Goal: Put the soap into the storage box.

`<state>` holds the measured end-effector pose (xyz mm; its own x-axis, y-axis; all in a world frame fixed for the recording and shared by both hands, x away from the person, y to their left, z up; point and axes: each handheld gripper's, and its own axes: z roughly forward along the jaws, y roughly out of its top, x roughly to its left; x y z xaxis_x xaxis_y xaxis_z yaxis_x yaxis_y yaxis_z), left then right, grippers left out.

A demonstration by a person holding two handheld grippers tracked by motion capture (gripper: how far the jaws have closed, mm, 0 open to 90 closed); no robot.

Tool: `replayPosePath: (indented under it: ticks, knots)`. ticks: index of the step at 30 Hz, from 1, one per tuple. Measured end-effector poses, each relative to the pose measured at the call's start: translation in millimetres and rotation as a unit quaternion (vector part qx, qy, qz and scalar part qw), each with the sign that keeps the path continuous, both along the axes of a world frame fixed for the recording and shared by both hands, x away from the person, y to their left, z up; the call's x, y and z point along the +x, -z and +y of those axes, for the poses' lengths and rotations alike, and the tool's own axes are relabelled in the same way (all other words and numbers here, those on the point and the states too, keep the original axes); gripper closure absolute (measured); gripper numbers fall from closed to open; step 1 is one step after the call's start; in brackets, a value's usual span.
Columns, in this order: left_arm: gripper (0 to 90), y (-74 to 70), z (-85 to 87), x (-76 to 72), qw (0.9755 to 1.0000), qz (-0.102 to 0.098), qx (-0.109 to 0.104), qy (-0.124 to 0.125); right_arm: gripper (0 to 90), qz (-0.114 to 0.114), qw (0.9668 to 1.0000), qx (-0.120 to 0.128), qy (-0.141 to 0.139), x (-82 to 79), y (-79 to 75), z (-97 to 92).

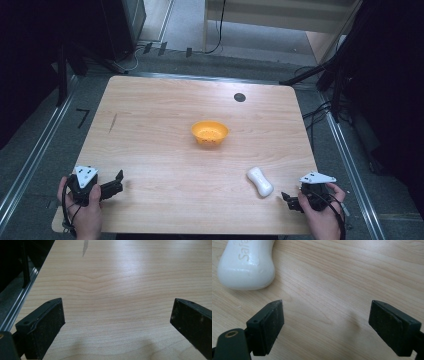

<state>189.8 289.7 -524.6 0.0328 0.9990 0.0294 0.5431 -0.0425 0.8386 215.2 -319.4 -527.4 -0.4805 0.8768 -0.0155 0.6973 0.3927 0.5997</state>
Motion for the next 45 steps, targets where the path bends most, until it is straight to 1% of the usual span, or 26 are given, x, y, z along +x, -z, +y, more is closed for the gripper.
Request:
replayPosePath:
  ticks: [1,4,5,6,7,11,12,13,18,20,25,32,38,39,45]
  knots:
    - [0.0,0.1,0.1,0.0,1.0000,-0.001,-0.001,0.000,13.6,0.009,0.9999,-0.006,-0.001,2.4,-0.8,3.5]
    - [0.0,-0.1,0.2,0.1,1.0000,0.001,0.000,0.001,13.7,0.015,0.9999,-0.006,-0.001,4.7,-1.7,6.3]
    - [0.0,-0.1,0.1,0.3,1.0000,0.003,0.002,0.002,13.7,0.030,0.9996,0.000,0.002,6.5,-3.9,10.4]
    - [0.0,-0.1,0.1,0.3,1.0000,0.003,0.002,0.002,13.7,0.030,0.9996,0.000,0.002,6.5,-3.9,10.4]
    - [0.0,0.0,-0.2,0.4,1.0000,0.003,0.004,0.002,13.7,0.037,0.9993,-0.005,-0.002,7.8,-5.7,13.8]
    - [0.0,0.0,-0.3,0.4,1.0000,0.003,0.004,0.003,13.6,0.046,0.9989,-0.009,-0.003,9.9,-8.7,19.2]
    - [0.0,0.0,-0.1,0.4,1.0000,0.003,0.004,0.003,13.6,0.048,0.9988,-0.012,-0.003,10.6,-9.5,20.9]
    - [0.0,0.0,-0.2,0.5,1.0000,0.003,0.003,0.003,13.6,0.052,0.9984,-0.021,-0.001,11.7,-11.3,25.2]
    - [0.0,0.0,-0.2,0.5,1.0000,0.003,0.004,0.003,13.6,0.060,0.9979,-0.025,0.001,13.4,-14.3,31.3]
    - [0.0,0.0,-0.1,0.6,1.0000,0.004,0.003,0.004,13.5,0.066,0.9974,-0.029,-0.003,15.0,-17.4,36.6]
    - [0.0,0.1,0.0,0.7,1.0000,0.004,0.002,0.004,13.4,0.067,0.9971,-0.035,-0.007,18.0,-22.5,43.5]
    - [0.0,0.1,0.1,0.6,1.0000,0.003,0.001,0.004,13.3,0.069,0.9968,-0.036,-0.015,22.0,-27.9,54.6]
    - [0.0,0.2,0.2,0.8,1.0000,0.002,0.000,0.004,12.7,0.075,0.9965,-0.033,-0.015,25.0,-28.8,59.8]
    - [0.0,0.2,0.3,0.8,1.0000,0.003,0.000,0.005,12.8,0.073,0.9966,-0.035,-0.020,25.8,-29.1,60.4]
    - [0.0,0.3,0.2,1.0,1.0000,0.003,-0.001,0.005,12.8,0.074,0.9964,-0.030,-0.027,27.6,-31.7,68.0]
